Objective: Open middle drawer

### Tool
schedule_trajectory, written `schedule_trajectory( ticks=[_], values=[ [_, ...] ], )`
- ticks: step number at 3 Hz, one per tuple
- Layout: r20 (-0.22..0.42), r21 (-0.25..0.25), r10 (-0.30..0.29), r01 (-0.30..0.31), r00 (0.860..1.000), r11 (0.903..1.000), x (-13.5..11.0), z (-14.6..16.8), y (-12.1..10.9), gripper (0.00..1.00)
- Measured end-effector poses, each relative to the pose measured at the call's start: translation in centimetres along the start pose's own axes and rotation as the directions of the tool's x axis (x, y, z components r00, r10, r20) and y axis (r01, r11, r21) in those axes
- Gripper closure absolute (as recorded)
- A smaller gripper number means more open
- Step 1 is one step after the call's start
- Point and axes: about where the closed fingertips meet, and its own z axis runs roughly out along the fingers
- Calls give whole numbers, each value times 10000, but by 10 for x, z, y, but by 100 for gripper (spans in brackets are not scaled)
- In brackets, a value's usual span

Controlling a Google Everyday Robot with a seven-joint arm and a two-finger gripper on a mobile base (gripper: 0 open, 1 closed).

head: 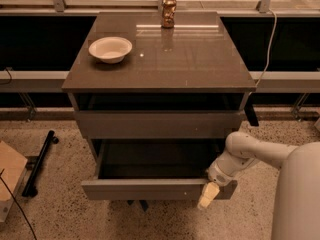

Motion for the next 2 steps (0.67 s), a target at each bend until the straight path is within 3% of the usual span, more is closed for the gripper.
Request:
schedule_trajectory(
  ticks=[1,2],
  values=[
    [-161,-205,397,-400,9991,9990,10,-1,33,19],
    [-205,-228,562,-566,9982,9981,13,-3,45,43]
  ],
)
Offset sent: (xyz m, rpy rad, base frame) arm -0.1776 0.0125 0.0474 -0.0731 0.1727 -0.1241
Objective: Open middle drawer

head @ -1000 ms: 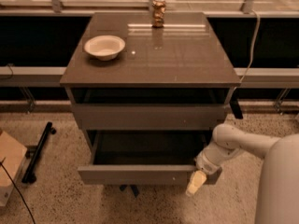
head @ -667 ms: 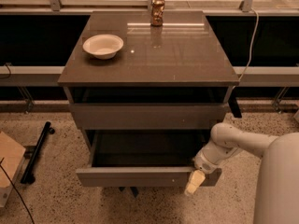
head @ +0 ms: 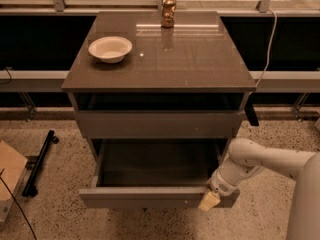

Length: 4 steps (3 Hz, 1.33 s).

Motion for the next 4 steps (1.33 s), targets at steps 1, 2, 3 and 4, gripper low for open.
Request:
schedule_trajectory(
  ticks=[1,2,3,4],
  values=[
    [-37,-43,227,-227,9997,9997,8,0,19,39],
    [-37,-43,227,-227,9997,9997,8,0,19,17],
    [5,-85,625,-625,9980,9980,20,0,43,0],
    [-262,-416,637,-648,9976,9970,32,11,60,0]
  ],
)
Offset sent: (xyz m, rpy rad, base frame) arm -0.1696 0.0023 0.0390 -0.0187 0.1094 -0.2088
